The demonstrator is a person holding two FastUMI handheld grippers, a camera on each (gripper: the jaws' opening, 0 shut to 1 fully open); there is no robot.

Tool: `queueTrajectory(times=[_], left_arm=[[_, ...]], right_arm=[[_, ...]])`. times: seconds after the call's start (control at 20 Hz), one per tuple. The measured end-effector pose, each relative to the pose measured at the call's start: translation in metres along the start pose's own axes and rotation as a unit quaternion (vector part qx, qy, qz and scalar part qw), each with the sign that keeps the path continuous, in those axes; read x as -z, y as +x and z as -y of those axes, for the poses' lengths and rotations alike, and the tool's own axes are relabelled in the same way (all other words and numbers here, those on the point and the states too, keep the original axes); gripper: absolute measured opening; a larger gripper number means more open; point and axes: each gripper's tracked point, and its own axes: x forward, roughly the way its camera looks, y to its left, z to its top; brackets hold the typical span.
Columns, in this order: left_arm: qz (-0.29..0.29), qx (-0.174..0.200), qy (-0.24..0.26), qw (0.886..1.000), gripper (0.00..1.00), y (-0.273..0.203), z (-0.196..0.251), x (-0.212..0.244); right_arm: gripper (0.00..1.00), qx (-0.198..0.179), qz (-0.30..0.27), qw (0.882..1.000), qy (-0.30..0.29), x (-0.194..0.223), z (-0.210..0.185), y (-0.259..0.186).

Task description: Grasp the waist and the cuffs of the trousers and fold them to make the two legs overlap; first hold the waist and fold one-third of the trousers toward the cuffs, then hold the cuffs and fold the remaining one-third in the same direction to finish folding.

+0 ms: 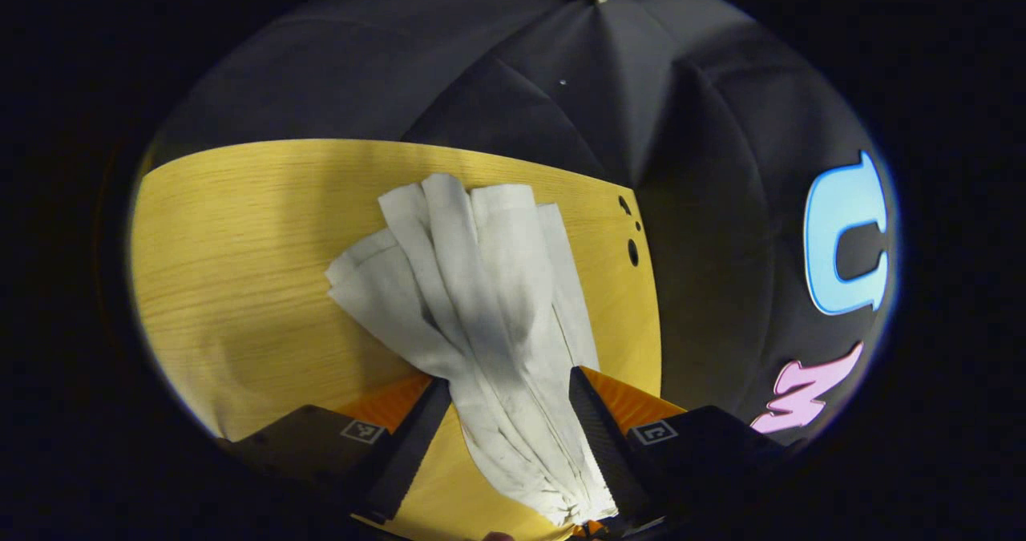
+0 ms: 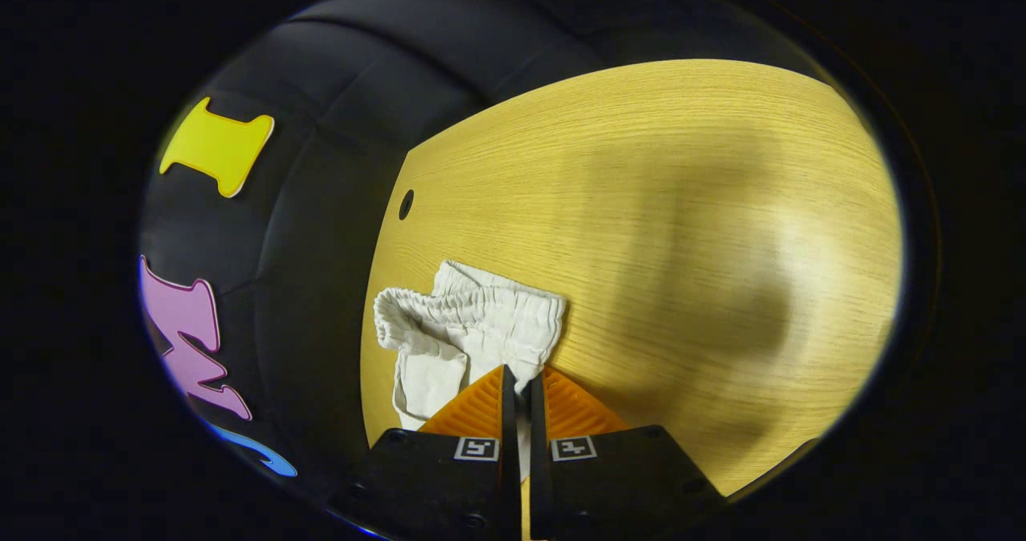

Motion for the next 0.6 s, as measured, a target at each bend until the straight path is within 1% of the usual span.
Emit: queueTrajectory(times=[0.05,0.1,0.2,0.3,0.35,0.4,0.45,0.5,0.6], left_arm=[[0.000,-0.001,0.000,1.000,0.92,0.003,0.001,-0.001],[-0.005,-0.005,0.006,1.000,0.92,0.005,0.001,-0.001],[-0.015,-0.030,0.010,0.999,0.85,0.019,-0.001,-0.002],[-0.024,-0.045,-0.008,0.999,0.54,0.021,-0.010,0.003],[-0.025,-0.041,-0.021,0.999,0.38,0.023,-0.012,0.004],[-0.014,-0.031,-0.027,0.999,0.22,0.022,-0.009,-0.001],[-0.012,-0.033,-0.032,0.999,0.13,0.022,-0.009,0.001],[-0.011,-0.035,-0.031,0.999,0.09,0.019,-0.008,0.002],[-0.011,-0.039,-0.014,0.999,0.07,0.017,-0.011,0.008]], right_arm=[[0.09,-0.002,0.000,1.000,0.000,0.000,0.000,-0.001],[0.09,-0.003,-0.001,1.000,0.002,0.000,0.000,0.000],[0.09,-0.005,-0.004,1.000,0.004,0.000,-0.001,-0.001],[0.09,-0.005,-0.006,1.000,0.003,0.001,-0.001,0.000],[0.09,-0.004,-0.007,1.000,0.002,0.001,-0.001,0.000],[0.09,-0.005,-0.007,1.000,0.003,0.001,-0.002,-0.001],[0.09,-0.007,-0.007,1.000,0.004,0.002,-0.002,-0.001],[0.09,-0.012,-0.006,1.000,0.005,0.001,-0.003,-0.001],[0.09,-0.025,-0.002,1.000,0.007,0.002,-0.005,-0.001]])
